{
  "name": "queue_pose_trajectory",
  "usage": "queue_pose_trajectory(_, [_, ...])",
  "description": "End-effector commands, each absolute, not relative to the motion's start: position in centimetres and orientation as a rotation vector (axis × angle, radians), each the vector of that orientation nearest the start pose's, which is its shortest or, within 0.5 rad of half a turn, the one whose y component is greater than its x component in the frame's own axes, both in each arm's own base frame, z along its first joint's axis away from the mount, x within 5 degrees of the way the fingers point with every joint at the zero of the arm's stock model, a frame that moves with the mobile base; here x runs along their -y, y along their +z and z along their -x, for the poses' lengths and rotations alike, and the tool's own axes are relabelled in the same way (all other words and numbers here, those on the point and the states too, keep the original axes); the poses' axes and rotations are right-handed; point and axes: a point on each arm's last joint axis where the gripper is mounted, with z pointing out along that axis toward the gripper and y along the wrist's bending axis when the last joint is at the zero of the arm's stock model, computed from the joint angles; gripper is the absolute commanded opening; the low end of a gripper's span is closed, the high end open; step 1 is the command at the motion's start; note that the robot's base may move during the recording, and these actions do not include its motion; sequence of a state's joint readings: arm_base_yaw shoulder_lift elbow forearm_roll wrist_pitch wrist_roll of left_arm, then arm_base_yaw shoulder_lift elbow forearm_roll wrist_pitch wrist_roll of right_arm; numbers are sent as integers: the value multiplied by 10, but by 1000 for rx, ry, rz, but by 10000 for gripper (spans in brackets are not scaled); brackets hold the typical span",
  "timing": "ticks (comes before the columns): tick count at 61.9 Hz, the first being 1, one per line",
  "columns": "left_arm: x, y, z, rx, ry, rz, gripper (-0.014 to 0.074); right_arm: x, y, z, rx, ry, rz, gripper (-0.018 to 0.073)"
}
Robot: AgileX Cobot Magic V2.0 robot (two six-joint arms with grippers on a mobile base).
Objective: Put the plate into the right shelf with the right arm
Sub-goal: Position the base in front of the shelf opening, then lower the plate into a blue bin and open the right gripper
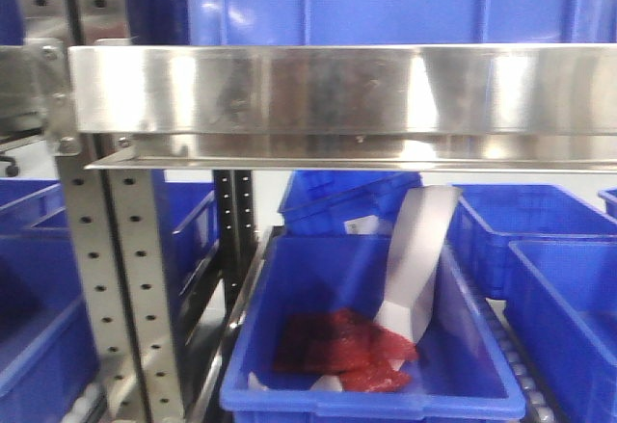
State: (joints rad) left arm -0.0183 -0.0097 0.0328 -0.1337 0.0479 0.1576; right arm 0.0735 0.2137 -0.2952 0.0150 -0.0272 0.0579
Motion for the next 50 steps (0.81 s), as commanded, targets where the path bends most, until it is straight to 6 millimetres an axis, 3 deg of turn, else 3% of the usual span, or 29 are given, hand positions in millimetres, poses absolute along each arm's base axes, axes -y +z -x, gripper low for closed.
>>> queue_pose_trajectory(1, [1, 203, -56, -1465, -5, -16, -128, -4, 320, -62, -1260, 116, -1, 55])
queue_pose_trajectory(36, [1, 203, -56, -1465, -5, -16, -128, -4, 319, -63, -1272, 120, 0, 55])
queue_pose_trajectory(50, [1, 203, -56, -1465, -5, -16, -128, -4, 346, -59, -1163, 122, 0, 55])
